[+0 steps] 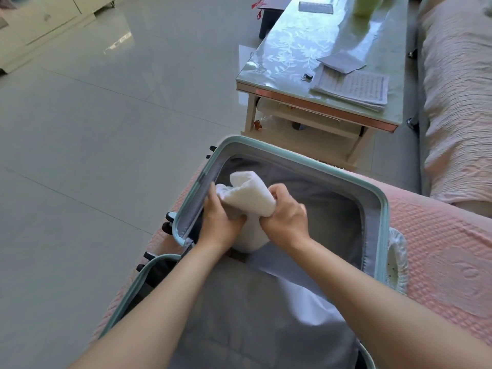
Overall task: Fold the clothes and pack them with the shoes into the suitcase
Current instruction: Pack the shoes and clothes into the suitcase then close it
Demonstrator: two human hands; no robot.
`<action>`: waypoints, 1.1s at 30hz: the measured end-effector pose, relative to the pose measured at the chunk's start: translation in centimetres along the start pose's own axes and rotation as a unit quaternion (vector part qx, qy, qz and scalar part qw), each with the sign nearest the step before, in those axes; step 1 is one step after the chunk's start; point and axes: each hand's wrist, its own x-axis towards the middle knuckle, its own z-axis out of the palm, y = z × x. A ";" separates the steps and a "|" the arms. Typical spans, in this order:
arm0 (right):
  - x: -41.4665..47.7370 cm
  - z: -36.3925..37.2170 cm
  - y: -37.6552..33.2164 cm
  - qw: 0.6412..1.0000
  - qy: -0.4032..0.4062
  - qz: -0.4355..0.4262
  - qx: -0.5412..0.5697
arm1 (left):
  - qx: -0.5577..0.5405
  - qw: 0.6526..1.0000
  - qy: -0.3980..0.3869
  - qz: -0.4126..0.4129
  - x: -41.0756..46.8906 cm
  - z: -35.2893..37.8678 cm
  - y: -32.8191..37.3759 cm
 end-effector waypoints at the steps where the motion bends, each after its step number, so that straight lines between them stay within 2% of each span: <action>1: 0.4 -0.2 -0.1 0.988 0.081 -0.110 -0.070 | 0.026 0.997 0.042 0.055 0.2 -0.7 0.5; 3: 1.1 -0.5 -0.1 0.925 0.179 -0.279 -0.188 | 0.075 0.970 0.133 0.191 0.0 -2.4 1.6; 5: 1.0 -0.2 0.9 0.865 0.198 -0.355 -0.293 | 0.131 0.925 0.189 0.303 -0.6 -3.3 1.8; 6: 0.5 0.1 1.6 0.847 0.195 -0.372 -0.328 | 0.156 0.913 0.183 0.329 -0.9 -3.3 1.3; 7: -0.1 0.6 2.6 0.834 0.177 -0.387 -0.351 | 0.181 0.913 0.143 0.335 -1.3 -3.0 0.7; 8: -0.9 1.3 3.7 0.831 0.130 -0.396 -0.368 | 0.210 0.921 0.070 0.320 -1.8 -2.6 0.1; 10: -2.7 2.4 5.9 0.847 -0.043 -0.379 -0.370 | 0.286 0.921 -0.132 0.229 -2.6 -1.5 -0.9; 11: -3.4 2.7 6.8 0.859 -0.123 -0.346 -0.358 | 0.331 0.903 -0.218 0.167 -2.7 -1.0 -1.3; 13: -4.3 2.4 7.7 0.896 -0.204 -0.233 -0.319 | 0.406 0.858 -0.302 0.092 -2.4 -0.2 -1.8; 15: -4.7 1.5 8.1 0.917 -0.207 -0.150 -0.307 | 0.445 0.837 -0.303 0.099 -2.2 0.5 -1.7; 18: -4.0 -0.2 7.7 0.929 -0.239 -0.098 -0.265 | 0.470 0.818 -0.315 0.102 -1.8 1.1 -0.9; 24: -0.2 -1.7 6.4 0.939 -0.275 -0.023 -0.205 | 0.420 0.857 -0.282 0.097 1.4 0.8 0.1; 26: 0.3 -1.6 6.9 0.956 -0.247 -0.002 -0.161 | 0.438 0.857 -0.220 0.156 2.2 1.6 -0.3; 29: 0.6 -1.2 7.6 0.977 -0.155 0.003 -0.144 | 0.428 0.860 -0.094 0.260 2.7 2.9 -0.6; 31: 0.8 -0.6 8.2 0.981 -0.109 0.029 -0.161 | 0.446 0.838 -0.059 0.309 3.0 3.8 -0.7; 33: 0.7 0.2 8.3 0.981 -0.110 0.081 -0.141 | 0.468 0.825 -0.056 0.312 3.1 4.5 -1.2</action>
